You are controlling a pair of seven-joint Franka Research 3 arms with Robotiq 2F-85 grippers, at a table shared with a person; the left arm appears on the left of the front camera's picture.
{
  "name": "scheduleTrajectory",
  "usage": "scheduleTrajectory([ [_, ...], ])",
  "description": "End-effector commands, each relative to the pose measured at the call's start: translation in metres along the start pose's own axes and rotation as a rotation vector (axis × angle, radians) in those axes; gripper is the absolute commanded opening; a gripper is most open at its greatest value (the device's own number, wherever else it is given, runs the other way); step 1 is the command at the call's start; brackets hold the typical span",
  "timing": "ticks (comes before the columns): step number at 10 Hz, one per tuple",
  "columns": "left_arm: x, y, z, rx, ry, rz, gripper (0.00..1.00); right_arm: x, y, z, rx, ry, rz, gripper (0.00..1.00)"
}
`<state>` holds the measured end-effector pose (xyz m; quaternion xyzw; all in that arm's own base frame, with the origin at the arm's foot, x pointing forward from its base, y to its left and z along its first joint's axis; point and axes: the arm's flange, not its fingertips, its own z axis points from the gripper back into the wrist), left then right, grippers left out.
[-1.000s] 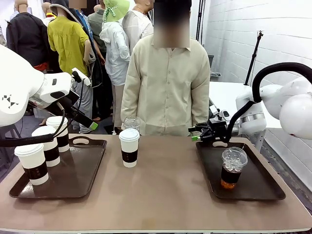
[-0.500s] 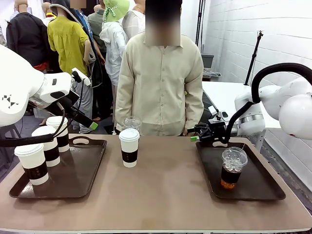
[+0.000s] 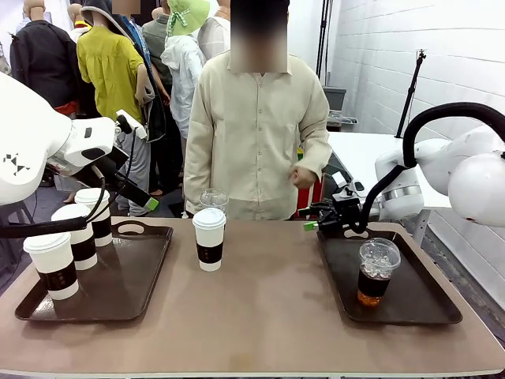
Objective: Distribute the coffee onto the tray.
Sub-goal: Pick up another iced Americano from the middle of the table and place it on the right Handle tray.
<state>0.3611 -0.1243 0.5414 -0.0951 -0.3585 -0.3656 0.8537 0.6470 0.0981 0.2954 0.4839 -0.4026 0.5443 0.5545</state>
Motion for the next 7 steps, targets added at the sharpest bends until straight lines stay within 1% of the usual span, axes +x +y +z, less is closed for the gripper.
scheduleTrajectory([
  [1,-0.001,0.000,0.000,-0.004,0.003,0.001,1.00,-0.002,-0.012,-0.018,0.001,-0.005,0.004,1.00],
  [4,-0.001,0.000,0.000,-0.004,0.003,0.001,1.00,0.001,-0.020,-0.045,0.011,0.001,-0.002,1.00],
  [7,-0.001,0.000,0.000,-0.004,0.003,0.001,1.00,0.007,-0.028,-0.071,-0.015,-0.028,-0.021,1.00],
])
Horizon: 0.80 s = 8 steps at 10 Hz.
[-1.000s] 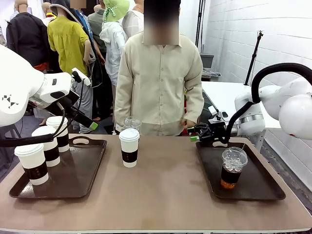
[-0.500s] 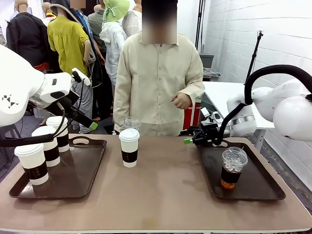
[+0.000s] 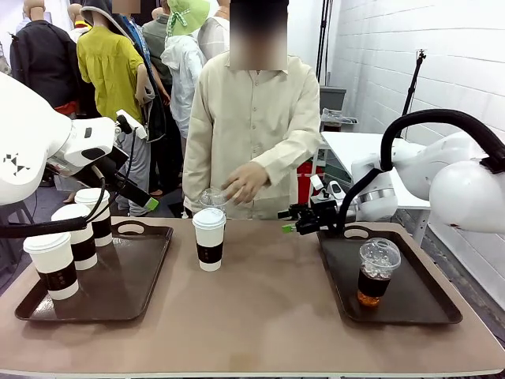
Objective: Distribute the coffee onto the tray.
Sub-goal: Pick up another iced Americano from the middle of the table and place it on the right Handle tray.
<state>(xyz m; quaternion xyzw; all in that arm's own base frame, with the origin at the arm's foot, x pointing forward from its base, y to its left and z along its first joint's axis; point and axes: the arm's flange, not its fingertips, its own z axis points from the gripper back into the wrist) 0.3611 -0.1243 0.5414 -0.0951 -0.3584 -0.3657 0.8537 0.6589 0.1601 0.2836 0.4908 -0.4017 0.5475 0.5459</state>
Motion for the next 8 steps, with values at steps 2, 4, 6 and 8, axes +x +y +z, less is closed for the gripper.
scheduleTrajectory([
  [2,-0.001,0.000,0.000,-0.004,0.003,0.001,1.00,0.006,-0.015,-0.020,-0.037,-0.035,-0.040,1.00],
  [4,-0.001,0.000,0.000,-0.004,0.003,0.001,1.00,0.006,-0.017,-0.027,-0.018,-0.051,-0.041,1.00],
  [6,-0.001,0.000,0.000,-0.004,0.003,0.001,1.00,0.006,-0.013,-0.015,-0.022,-0.050,-0.040,1.00],
  [8,-0.001,0.000,0.000,-0.004,0.003,0.001,1.00,0.001,0.003,0.017,-0.065,-0.043,-0.041,1.00],
])
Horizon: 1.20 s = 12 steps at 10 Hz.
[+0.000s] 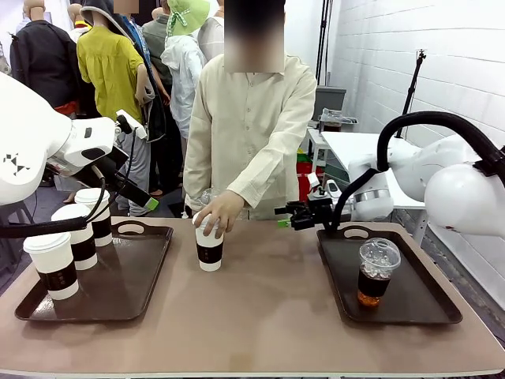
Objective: Distribute the coffee onto the tray.
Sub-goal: Pick up another iced Americano from the middle of the table and place it on the right Handle tray.
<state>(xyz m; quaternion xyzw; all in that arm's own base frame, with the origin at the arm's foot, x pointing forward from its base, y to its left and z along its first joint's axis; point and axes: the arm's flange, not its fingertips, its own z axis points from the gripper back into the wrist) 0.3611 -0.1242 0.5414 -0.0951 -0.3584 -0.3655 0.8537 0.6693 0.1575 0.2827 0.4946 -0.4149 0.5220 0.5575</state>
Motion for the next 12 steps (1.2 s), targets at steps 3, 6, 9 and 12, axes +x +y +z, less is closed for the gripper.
scheduleTrajectory([
  [3,-0.001,0.000,0.000,-0.004,0.003,0.001,1.00,-0.007,0.029,0.051,-0.092,-0.021,-0.012,1.00],
  [6,-0.001,0.000,0.000,-0.004,0.003,0.001,1.00,-0.008,0.032,0.057,-0.094,-0.028,-0.011,1.00],
  [9,-0.001,0.000,0.000,-0.004,0.003,0.001,1.00,-0.009,0.025,0.062,-0.079,0.003,-0.026,1.00],
  [12,-0.001,0.000,0.000,-0.004,0.003,0.001,1.00,-0.009,0.025,0.062,-0.079,0.003,-0.026,1.00],
])
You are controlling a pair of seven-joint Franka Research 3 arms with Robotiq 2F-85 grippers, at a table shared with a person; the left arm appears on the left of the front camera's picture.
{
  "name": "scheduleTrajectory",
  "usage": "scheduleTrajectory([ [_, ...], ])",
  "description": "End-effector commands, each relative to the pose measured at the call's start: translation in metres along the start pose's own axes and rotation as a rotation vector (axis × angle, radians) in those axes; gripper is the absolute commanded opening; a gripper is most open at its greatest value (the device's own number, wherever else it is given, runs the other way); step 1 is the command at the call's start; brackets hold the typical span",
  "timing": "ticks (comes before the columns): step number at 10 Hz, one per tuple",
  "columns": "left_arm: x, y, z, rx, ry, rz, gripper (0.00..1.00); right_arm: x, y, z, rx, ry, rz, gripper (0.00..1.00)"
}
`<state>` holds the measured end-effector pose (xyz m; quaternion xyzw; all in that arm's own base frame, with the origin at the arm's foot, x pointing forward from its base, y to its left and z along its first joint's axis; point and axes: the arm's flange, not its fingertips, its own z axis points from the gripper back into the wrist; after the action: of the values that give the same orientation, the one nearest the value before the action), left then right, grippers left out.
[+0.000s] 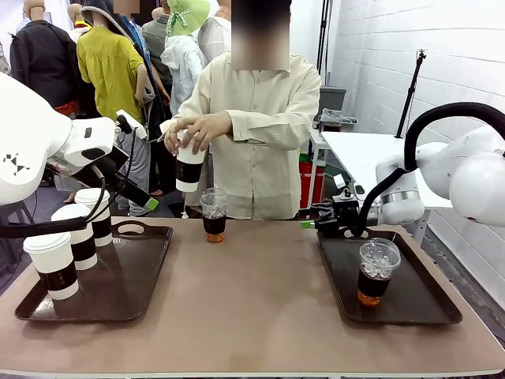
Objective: Distribute the coffee onto the tray.
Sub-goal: Pick up another iced Americano from the middle of the table and place it on the right Handle tray.
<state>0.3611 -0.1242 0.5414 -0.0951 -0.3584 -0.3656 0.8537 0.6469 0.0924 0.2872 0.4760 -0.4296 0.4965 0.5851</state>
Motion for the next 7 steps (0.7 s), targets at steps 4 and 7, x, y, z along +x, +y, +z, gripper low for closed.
scheduleTrajectory([
  [4,-0.0007,0.0002,0.0002,-0.004,0.003,0.001,1.00,-0.0002,0.0006,-0.0017,0.005,0.003,0.001,1.00],
  [7,-0.0007,0.0002,0.0002,-0.004,0.003,0.001,1.00,-0.0002,0.0006,-0.0017,0.005,0.003,0.001,1.00],
])
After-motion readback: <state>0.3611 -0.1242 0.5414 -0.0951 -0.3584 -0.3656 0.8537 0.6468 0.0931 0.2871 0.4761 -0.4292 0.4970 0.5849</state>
